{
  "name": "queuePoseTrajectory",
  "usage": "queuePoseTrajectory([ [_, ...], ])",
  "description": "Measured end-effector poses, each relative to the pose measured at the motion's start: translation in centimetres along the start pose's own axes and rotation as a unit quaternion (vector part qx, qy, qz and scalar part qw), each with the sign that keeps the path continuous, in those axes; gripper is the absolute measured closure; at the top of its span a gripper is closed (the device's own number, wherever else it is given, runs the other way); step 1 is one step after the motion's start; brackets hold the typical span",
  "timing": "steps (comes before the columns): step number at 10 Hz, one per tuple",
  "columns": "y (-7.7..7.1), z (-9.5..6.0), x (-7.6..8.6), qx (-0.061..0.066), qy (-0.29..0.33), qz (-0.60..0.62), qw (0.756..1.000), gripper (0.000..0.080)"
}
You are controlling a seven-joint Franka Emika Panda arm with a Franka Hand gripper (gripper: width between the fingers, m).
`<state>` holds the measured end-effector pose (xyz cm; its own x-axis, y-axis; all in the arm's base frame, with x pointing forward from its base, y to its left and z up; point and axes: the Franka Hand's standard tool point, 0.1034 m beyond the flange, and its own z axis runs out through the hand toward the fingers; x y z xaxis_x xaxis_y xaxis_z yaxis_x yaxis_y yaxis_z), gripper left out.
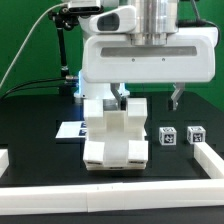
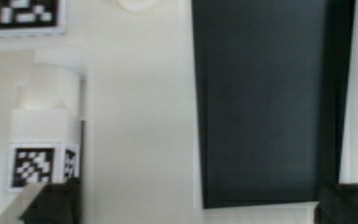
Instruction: Assemble chair
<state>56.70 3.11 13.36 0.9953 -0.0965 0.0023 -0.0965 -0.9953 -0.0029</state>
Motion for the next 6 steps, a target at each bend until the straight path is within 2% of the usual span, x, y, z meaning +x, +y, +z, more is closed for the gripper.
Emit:
queuePoseTrajectory([
  [1, 0.26, -0.89, 0.06, 0.002, 0.004, 0.004, 1.0, 0.015],
  [2, 0.27, -1.05, 0.16, 0.003, 0.006, 0.004, 1.0, 0.015],
  [6, 0.38, -0.76, 0.04, 0.002, 0.004, 0.002, 1.0, 0.015],
])
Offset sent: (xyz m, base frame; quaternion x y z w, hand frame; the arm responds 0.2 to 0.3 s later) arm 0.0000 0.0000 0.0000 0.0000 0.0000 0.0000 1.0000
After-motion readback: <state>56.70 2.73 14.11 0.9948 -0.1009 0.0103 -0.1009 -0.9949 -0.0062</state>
